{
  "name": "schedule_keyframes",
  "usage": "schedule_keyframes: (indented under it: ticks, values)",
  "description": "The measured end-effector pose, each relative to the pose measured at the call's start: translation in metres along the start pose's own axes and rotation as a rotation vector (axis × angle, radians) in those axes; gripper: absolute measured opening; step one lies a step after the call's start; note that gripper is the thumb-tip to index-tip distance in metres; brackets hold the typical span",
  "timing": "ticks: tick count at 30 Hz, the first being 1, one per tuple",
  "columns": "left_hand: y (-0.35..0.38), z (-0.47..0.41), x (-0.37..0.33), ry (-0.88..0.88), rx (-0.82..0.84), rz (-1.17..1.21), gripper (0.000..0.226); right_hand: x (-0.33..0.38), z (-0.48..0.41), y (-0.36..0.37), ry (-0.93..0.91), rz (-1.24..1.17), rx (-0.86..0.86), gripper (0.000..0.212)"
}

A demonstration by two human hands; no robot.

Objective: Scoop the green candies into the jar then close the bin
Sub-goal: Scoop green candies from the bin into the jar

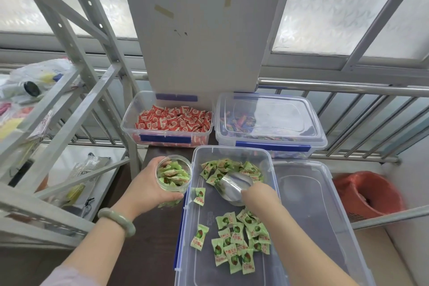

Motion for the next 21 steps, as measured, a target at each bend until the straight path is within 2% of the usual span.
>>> schedule_keyframes:
  ticks: [1,4,5,9,18,20,21]
  values:
    - [0.0,0.0,0.0,-0.001,0.001,-0.004,0.092,-0.002,0.002,0.001,0.044,-0.042,0.007,0.046]
    - [0.0,-0.002,0.0,0.001,0.003,-0.009,0.092,-0.012,0.001,0.0,0.023,-0.059,0.018,0.044]
    - [0.0,-0.002,0.0,0.002,0.003,-0.01,0.092,-0.023,0.003,0.001,0.079,-0.096,0.034,0.043]
    - [0.0,-0.002,0.002,-0.008,0.0,0.0,0.092,-0.044,0.006,0.001,0.094,-0.173,-0.048,0.032]
    - [0.002,-0.002,-0.002,-0.001,0.013,-0.011,0.089,0.008,-0.013,0.013,0.013,-0.355,-0.073,0.034]
    - [0.002,-0.003,-0.003,-0.002,0.017,-0.012,0.089,0.026,-0.019,0.02,-0.065,-0.281,-0.051,0.045]
    - [0.002,-0.003,-0.004,-0.001,0.019,-0.015,0.088,0.029,-0.024,0.026,-0.051,-0.288,-0.031,0.043]
Point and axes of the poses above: each hand's wrist, its own z-axis away from the middle knuckle, its own y-axis out of the palm, x = y × z, the point moved 10 cm from there along -z, towards the middle knuckle, and after that the axes turned 4 degrees about -x, right-handed, at the moved point
